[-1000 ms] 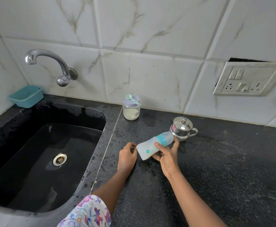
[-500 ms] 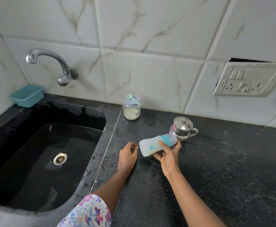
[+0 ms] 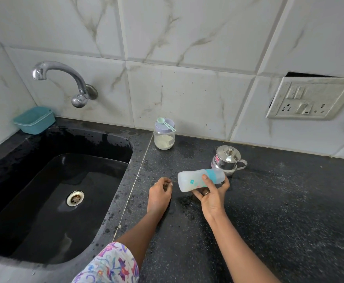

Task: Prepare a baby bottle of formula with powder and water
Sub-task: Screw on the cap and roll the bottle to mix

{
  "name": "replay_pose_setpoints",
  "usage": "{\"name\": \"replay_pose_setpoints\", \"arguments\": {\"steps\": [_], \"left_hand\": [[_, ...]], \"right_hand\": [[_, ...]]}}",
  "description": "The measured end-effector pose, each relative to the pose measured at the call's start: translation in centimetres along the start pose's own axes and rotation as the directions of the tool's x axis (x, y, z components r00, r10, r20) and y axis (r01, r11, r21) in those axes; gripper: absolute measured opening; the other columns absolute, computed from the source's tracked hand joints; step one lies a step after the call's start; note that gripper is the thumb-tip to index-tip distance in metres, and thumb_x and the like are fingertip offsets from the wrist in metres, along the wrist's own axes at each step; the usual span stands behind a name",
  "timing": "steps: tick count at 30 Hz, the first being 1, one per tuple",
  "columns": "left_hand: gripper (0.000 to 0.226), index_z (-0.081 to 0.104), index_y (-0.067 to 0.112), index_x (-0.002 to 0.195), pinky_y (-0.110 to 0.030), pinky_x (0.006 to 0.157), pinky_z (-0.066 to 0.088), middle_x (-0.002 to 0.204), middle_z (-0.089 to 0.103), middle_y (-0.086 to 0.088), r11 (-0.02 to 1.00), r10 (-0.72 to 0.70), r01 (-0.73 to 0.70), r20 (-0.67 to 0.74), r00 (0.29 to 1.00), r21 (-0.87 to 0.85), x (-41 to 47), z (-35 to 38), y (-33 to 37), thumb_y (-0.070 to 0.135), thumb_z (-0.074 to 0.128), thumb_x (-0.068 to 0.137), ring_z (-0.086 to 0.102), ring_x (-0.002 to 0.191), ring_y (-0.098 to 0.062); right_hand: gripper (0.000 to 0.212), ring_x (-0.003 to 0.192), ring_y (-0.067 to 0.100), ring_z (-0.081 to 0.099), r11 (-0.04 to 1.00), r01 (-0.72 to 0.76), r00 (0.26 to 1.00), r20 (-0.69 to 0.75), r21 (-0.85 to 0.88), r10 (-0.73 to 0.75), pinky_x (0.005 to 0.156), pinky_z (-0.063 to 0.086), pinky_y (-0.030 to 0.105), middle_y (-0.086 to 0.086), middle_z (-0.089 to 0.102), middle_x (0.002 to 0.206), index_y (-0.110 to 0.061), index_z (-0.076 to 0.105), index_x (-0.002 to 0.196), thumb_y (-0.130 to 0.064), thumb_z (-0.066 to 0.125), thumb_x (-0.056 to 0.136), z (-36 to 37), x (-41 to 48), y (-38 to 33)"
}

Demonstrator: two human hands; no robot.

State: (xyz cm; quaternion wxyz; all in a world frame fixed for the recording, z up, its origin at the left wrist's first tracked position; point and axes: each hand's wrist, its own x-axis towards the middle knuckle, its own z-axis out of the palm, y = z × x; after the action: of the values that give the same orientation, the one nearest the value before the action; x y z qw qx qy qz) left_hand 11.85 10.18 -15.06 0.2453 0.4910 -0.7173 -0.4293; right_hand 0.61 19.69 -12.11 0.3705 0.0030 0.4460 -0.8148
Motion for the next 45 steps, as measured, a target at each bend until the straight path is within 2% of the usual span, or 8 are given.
{"name": "replay_pose_setpoints", "arguments": {"steps": [14,18,22,27,31,36,40,45], "left_hand": [[0.015,0.062,0.014,0.104,-0.020,0.070,0.041,0.090,0.065,0.002,1.000,-0.002,0.002,0.006,1.000,-0.010,0.15,0.09,-0.16,0.021,0.054,0.092,0.058,0.081,-0.010],[0.015,0.061,0.014,0.104,-0.020,0.072,0.040,0.090,0.065,0.002,1.000,0.006,-0.006,0.000,1.000,0.000,0.14,0.10,-0.19,0.021,0.054,0.093,0.058,0.083,-0.010],[0.015,0.061,0.015,0.104,-0.021,0.072,0.042,0.093,0.065,0.002,1.000,-0.006,0.006,0.003,1.000,-0.006,0.23,0.11,-0.30,0.021,0.054,0.092,0.058,0.084,-0.011],[0.016,0.061,0.014,0.104,-0.021,0.072,0.042,0.089,0.063,0.004,1.000,0.000,0.000,0.001,1.000,0.002,0.15,0.10,-0.20,0.022,0.054,0.093,0.058,0.083,-0.012],[0.016,0.061,0.015,0.105,-0.022,0.072,0.044,0.092,0.065,0.002,1.000,-0.015,0.015,0.010,1.000,-0.017,0.19,0.13,-0.25,0.021,0.055,0.092,0.059,0.084,-0.011],[0.015,0.061,0.014,0.104,-0.021,0.072,0.042,0.089,0.064,0.003,1.000,0.001,-0.001,-0.003,1.000,0.000,0.12,0.12,-0.28,0.021,0.054,0.093,0.058,0.083,-0.011],[0.015,0.062,0.016,0.103,-0.022,0.073,0.044,0.092,0.066,0.001,0.999,-0.012,0.012,0.018,1.000,-0.037,0.09,0.08,-0.36,0.021,0.058,0.089,0.060,0.085,-0.012],[0.015,0.062,0.013,0.104,-0.020,0.073,0.042,0.089,0.065,0.002,1.000,0.013,-0.013,-0.005,1.000,-0.009,0.12,0.15,-0.31,0.020,0.054,0.092,0.059,0.083,-0.011]], "right_hand": [[0.071,0.111,0.028,0.057,0.992,-0.001,1.000,0.028,-0.126,0.005,0.077,0.055,0.055,0.006,0.055,0.118,-0.031,0.030,0.132,0.002,0.066,0.081,0.10,-0.58,0.32],[0.064,0.112,0.028,0.056,0.999,-0.020,0.998,-0.055,0.041,0.022,0.068,0.056,0.049,0.008,0.051,0.127,-0.029,0.031,0.132,-0.003,0.064,0.084,-0.16,-0.20,0.55],[0.069,0.110,0.028,0.057,0.995,-0.025,0.998,0.053,-0.100,0.031,0.077,0.055,0.054,0.007,0.058,0.115,-0.032,0.032,0.132,0.003,0.063,0.082,-0.25,-0.43,0.34],[0.065,0.114,0.029,0.055,0.999,-0.023,1.000,-0.007,0.032,0.023,0.071,0.056,0.050,0.007,0.052,0.127,-0.034,0.034,0.132,0.000,0.063,0.084,-0.36,-0.10,0.56],[0.074,0.110,0.027,0.058,0.989,-0.010,0.993,0.117,-0.145,0.027,0.077,0.055,0.052,0.009,0.057,0.118,-0.034,0.033,0.134,0.006,0.064,0.081,-0.04,-0.44,0.20],[0.069,0.117,0.029,0.054,1.000,-0.011,1.000,0.023,-0.010,0.011,0.075,0.056,0.052,0.006,0.052,0.126,-0.033,0.031,0.135,0.000,0.063,0.084,-0.10,-0.06,0.45],[0.071,0.110,0.025,0.059,0.986,-0.005,0.990,0.140,-0.169,0.029,0.080,0.054,0.054,0.007,0.058,0.116,-0.035,0.033,0.131,0.006,0.064,0.081,0.09,-0.56,0.12],[0.067,0.117,0.029,0.054,1.000,-0.024,0.999,0.027,-0.002,0.024,0.068,0.058,0.048,0.009,0.050,0.129,-0.032,0.032,0.135,-0.001,0.063,0.084,-0.14,-0.06,0.20]]}}
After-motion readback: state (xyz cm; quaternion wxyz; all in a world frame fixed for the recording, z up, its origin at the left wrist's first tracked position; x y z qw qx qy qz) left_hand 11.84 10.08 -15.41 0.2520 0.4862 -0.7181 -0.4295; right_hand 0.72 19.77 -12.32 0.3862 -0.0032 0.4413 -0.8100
